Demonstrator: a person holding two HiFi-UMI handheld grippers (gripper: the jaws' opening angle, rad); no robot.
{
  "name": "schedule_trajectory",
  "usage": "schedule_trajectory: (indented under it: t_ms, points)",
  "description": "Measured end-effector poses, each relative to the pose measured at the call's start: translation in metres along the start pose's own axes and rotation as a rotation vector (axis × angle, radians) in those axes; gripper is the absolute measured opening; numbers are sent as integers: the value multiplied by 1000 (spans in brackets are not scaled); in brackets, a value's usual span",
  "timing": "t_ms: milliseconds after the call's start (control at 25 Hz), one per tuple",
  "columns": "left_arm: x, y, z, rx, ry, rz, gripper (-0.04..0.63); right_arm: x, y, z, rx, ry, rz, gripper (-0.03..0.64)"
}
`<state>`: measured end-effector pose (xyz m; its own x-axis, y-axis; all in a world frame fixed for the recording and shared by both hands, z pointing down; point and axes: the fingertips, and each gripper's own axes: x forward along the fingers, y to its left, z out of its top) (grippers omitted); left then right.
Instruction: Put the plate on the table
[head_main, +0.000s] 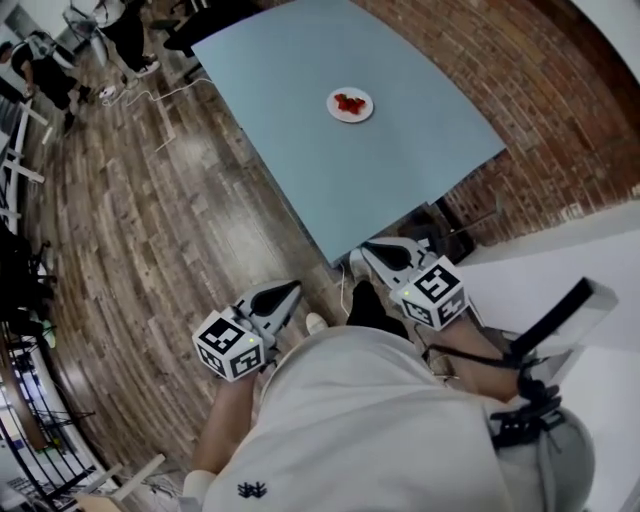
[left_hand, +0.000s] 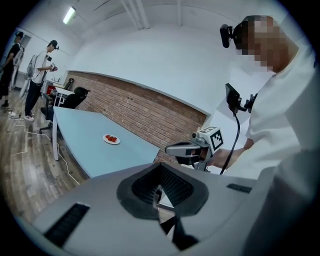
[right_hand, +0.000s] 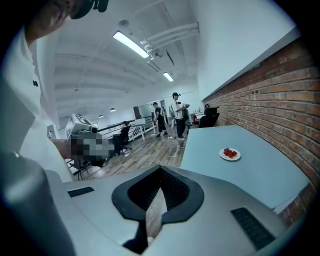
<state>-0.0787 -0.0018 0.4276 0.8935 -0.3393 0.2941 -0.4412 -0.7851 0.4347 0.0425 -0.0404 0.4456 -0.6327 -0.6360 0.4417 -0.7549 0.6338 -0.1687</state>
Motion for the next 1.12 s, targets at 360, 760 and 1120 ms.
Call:
schedule_trajectory:
  t_ms: [360, 760, 1120]
  points:
    - [-14, -17, -10, 34, 5, -39, 1, -14, 39, -7, -41, -8, -6, 8]
    - [-28, -15, -11, 47, -18, -26, 1, -7, 61, -3, -76, 18, 35, 8]
    - [-39, -10, -11, 55, -42, -8, 2, 0, 71, 4, -97, 20, 54, 8]
